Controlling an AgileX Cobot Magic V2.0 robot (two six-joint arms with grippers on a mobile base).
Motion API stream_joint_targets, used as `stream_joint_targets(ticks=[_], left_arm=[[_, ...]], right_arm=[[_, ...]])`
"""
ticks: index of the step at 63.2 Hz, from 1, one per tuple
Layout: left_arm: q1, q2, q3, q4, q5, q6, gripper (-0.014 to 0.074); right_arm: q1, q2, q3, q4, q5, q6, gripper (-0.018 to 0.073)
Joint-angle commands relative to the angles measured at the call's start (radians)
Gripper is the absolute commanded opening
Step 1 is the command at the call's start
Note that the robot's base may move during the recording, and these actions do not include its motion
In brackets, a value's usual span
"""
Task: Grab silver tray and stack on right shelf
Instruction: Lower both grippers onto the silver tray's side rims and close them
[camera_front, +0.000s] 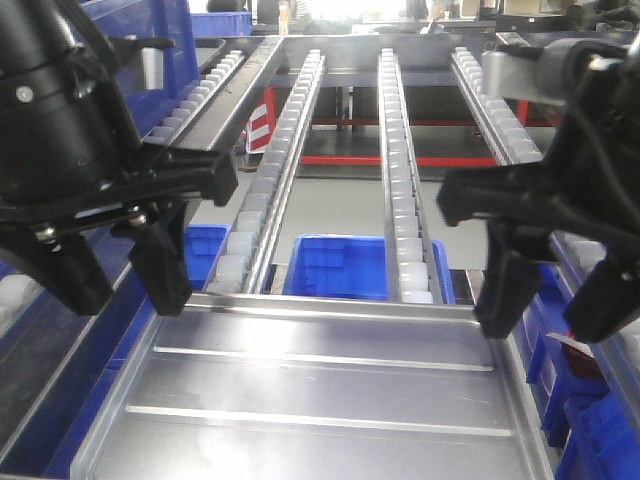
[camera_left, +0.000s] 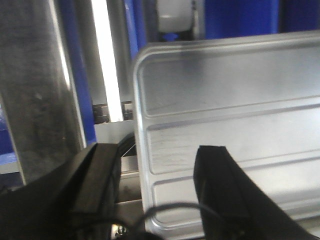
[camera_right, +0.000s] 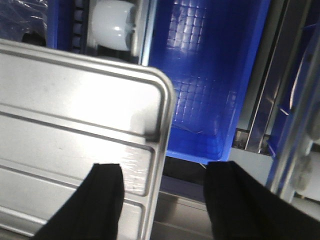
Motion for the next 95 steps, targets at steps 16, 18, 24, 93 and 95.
stream_joint_targets(ticks=[16, 18, 24, 93, 95], left_arm=[[-0.009, 0.020, -0.032, 0.004, -0.036, -0.024, 0.0253], [-0.011, 0.023, -0.032, 0.004, -0.040, -0.032, 0.0253], [-0.026, 0.030, -0.032, 0.013, -0.060, -0.046, 0.0253], [-0.034, 0.128, -0.032, 0.170, -0.020, -0.198, -0.0093], [-0.034, 0.128, -0.034, 0.172, -0.017, -0.198, -0.0093]], right_arm=[[0.002, 0.055, -0.030, -0.028, -0.038, 0.012, 0.0463], [0.002, 0.061, -0.030, -0.028, -0.041, 0.012, 0.0463], [0.002, 0.076, -0.029, -0.028, -0.056, 0.012, 0.0463], [0.007, 0.141, -0.027, -0.033, -0.060, -0.003, 0.0057], [0.007, 0.139, -0.031, -0.035, -0.050, -0.004, 0.0057]])
